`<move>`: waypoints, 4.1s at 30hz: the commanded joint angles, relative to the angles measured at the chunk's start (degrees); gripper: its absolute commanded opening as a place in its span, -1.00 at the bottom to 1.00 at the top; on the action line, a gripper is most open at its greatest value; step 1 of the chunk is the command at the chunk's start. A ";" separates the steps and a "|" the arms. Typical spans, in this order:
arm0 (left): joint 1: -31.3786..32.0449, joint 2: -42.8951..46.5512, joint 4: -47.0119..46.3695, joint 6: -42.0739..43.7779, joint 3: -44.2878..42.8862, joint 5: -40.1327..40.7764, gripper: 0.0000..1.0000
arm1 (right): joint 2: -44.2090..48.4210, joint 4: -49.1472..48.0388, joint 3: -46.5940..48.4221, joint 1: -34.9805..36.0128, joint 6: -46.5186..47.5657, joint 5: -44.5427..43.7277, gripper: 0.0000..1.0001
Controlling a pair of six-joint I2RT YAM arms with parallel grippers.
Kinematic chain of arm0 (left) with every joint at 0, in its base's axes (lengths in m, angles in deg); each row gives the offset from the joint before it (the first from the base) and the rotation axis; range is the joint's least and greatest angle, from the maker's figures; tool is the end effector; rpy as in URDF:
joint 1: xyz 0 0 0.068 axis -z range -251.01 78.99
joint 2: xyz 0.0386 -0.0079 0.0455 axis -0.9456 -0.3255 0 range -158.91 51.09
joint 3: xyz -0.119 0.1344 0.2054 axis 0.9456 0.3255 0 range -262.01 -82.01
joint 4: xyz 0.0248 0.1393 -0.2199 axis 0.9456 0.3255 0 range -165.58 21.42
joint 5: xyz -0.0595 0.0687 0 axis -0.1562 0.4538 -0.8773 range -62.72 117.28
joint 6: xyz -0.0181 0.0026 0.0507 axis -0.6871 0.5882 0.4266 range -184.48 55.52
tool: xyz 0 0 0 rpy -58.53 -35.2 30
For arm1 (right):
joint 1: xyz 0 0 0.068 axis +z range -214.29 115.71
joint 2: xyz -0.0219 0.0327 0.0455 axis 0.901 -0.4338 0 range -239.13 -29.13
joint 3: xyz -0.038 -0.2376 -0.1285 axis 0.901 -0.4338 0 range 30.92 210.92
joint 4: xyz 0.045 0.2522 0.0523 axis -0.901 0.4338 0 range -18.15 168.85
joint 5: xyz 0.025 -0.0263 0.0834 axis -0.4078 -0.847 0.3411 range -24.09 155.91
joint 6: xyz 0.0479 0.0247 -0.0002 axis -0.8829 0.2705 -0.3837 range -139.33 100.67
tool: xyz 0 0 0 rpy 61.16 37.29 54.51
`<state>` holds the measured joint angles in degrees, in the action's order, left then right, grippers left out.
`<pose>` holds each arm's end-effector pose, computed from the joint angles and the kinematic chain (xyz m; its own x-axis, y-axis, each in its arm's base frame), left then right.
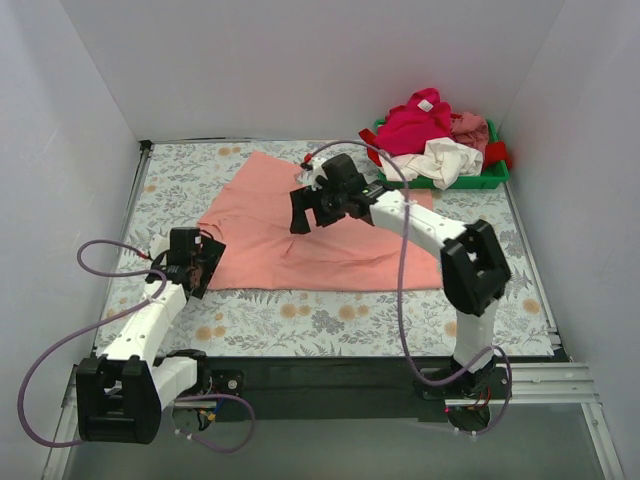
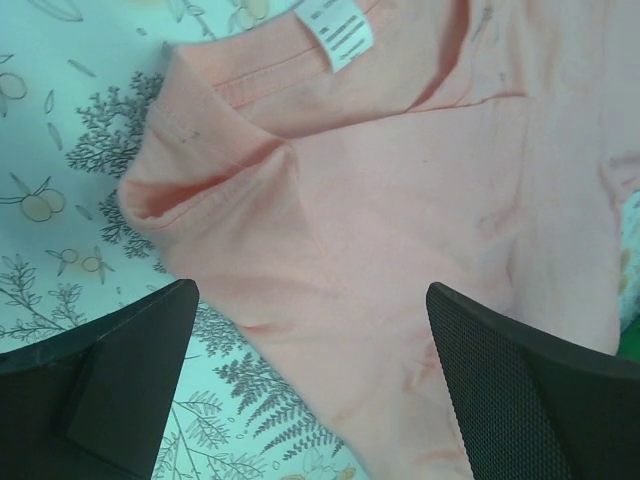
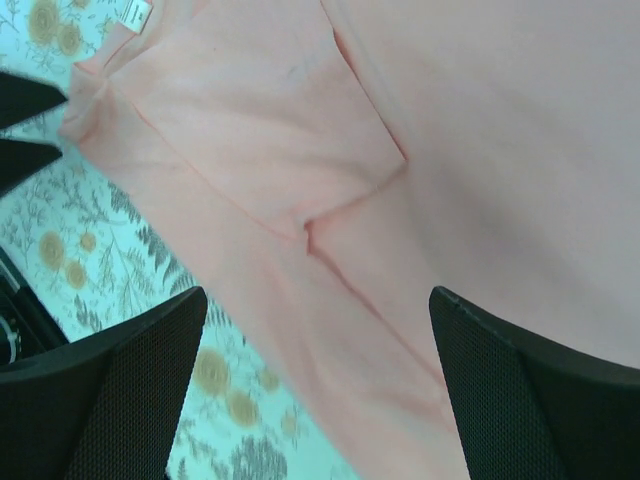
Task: Fold and stack the t-shirts
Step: Fold the tshirt
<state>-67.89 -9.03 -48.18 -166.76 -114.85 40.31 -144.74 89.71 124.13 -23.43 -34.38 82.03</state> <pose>0.1967 -0.0026 0.1947 0.2488 -0.9669 -0.0569 -0.7797 -0.1651 -0.6040 0.3459 0.3123 0.2437 -0.6769 -0.2556 -0.6903 -0.6347 0.6776 0.3715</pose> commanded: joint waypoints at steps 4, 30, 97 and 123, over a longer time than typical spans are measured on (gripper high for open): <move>0.31 -0.78 -4.27 2.78 -6.09 -2.92 0.96 | 20.15 -0.81 -22.87 -3.94 -0.15 -7.77 0.97; 3.74 -21.54 -14.84 6.75 -6.02 -3.64 0.96 | 15.15 -10.22 -35.10 -8.17 -5.87 -2.59 0.97; 3.39 -3.34 -1.55 0.85 -4.94 7.62 0.96 | 48.20 -2.84 -50.94 -20.91 -3.85 -9.53 0.97; 2.95 -83.23 6.35 45.67 -95.48 -1.52 0.84 | 51.19 -2.58 -55.24 -22.23 -1.39 -11.11 0.97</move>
<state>-64.57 -92.98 -44.75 -127.55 -206.50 38.57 -95.39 87.40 69.20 -45.42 -36.48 71.82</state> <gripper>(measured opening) 0.929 0.984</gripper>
